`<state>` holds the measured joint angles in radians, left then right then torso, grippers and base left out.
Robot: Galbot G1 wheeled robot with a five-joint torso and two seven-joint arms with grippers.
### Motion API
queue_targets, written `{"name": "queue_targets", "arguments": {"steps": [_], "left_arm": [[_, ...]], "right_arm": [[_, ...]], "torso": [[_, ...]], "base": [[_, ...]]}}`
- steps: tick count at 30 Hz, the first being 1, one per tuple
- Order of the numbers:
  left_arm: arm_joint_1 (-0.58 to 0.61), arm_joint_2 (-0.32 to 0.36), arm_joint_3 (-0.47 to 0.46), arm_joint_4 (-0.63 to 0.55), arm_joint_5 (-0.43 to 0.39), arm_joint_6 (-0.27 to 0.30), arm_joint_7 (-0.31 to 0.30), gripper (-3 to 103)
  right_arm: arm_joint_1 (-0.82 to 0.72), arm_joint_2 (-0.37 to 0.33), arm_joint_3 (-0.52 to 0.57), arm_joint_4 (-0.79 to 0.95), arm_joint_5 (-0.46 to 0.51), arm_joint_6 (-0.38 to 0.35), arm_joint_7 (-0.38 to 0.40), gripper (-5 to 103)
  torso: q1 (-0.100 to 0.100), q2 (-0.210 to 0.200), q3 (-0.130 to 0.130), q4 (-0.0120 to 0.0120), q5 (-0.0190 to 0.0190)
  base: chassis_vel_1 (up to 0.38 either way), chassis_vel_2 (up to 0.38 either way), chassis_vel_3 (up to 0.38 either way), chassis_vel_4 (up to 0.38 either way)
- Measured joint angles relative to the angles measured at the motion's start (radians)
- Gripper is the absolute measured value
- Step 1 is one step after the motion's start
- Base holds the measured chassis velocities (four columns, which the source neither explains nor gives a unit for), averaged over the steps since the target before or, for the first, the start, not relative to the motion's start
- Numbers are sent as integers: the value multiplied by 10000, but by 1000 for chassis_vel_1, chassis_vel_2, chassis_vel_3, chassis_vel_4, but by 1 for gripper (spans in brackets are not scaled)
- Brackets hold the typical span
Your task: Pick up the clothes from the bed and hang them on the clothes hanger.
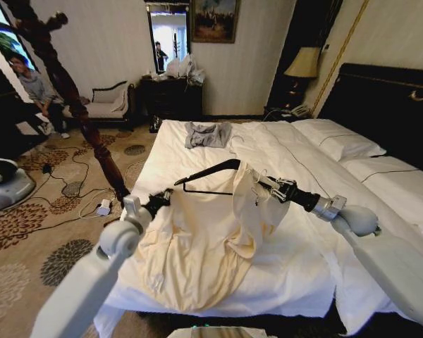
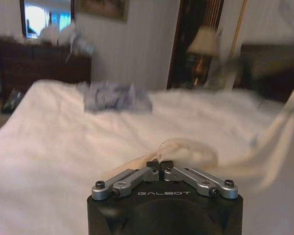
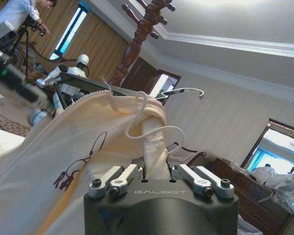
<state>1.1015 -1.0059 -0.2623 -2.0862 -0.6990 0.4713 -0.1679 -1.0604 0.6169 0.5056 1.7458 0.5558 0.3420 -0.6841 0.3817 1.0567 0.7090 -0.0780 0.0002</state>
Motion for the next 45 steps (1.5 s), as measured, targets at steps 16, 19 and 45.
{"name": "queue_targets", "arguments": {"steps": [16, 19, 45], "left_arm": [[3191, 778, 877, -830, 1934, 649, 116, 41], [3338, 936, 754, -1217, 1839, 648, 179, 46], [-507, -738, 538, 816, -2593, 2101, -1160, 103]], "right_arm": [[151, -398, 121, 781, 666, 261, -341, 20], [121, -346, 141, 792, 666, 290, -378, 20], [109, -236, 211, 514, 627, 470, -524, 20]], "torso": [[0, 0, 1, 4, -2], [0, 0, 1, 3, -2], [4, -2, 3, 3, -1]], "base": [[0, 0, 0, 0], [0, 0, 0, 0], [0, 0, 0, 0]]}}
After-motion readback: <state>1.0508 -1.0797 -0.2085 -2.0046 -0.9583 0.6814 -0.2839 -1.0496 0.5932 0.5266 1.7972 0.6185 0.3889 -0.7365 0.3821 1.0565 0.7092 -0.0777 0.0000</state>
